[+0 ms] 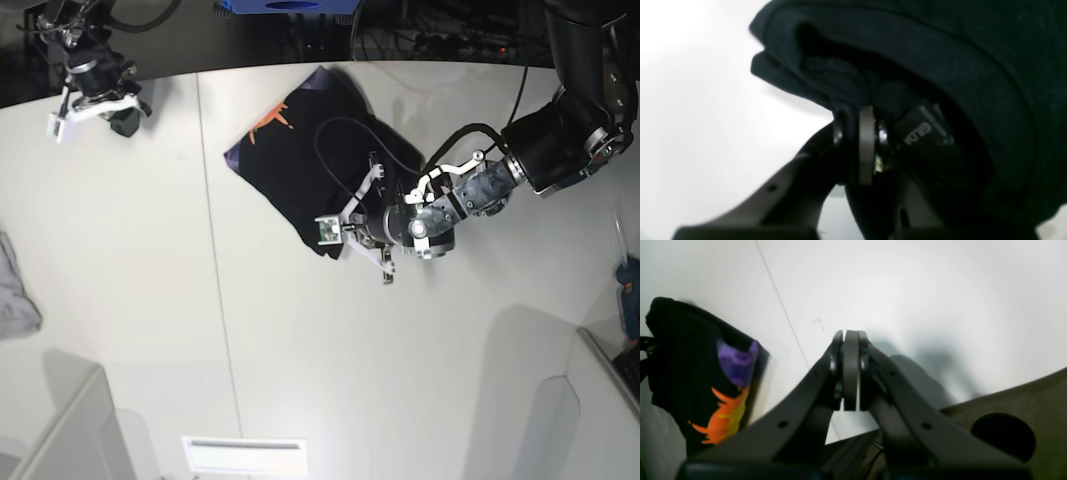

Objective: Fold the T-shirt properly
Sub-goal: 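Drag the folded shirt across the table with the left gripper and release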

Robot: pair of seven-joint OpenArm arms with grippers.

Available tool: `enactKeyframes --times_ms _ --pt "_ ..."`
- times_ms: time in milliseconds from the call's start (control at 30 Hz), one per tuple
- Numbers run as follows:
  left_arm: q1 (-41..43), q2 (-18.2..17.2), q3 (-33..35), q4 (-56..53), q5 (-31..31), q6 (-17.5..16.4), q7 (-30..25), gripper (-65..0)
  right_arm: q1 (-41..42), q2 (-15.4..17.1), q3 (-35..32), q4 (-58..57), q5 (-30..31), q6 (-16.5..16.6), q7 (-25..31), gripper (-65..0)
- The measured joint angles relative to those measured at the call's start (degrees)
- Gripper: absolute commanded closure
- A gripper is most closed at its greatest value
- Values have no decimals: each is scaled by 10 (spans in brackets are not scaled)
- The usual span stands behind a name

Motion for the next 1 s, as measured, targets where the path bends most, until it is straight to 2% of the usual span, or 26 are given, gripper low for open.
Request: enactKeyframes --times_ms 67,167,233,267,367,467,533,667,800,1000 --pt "21 -2 -26 6 77 -41 -44 0 0 -9 -1 0 1 0 -2 0" --pt "58 -3 -61 16 189 -84 -110 0 0 -9 -2 0 1 0 -2 0" --pt "74 0 -79 18 242 -109 -137 0 0 -8 -2 0 0 0 -3 0" --pt "80 4 -89 17 263 -120 -150 0 0 -8 -2 0 -1 0 -3 0" --pt "91 18 -103 13 309 -120 -175 0 0 -9 -2 0 -1 -1 -2 0" --pt "91 30 -102 9 320 -120 -196 0 0 -13 -2 0 -28 -1 -3 0" --pt "90 36 -101 9 319 -123 -209 0 0 -31 -2 0 -59 -2 2 0" --pt "90 64 -100 0 320 -124 -210 0 2 -42 -4 -1 -98 -2 -4 0" --pt "67 96 -81 -38 317 -124 -218 0 1 -40 -3 -1 -99 -1 0 0" --pt "61 98 -71 -48 315 -123 -224 0 1 -41 -3 -1 -100 -1 0 0"
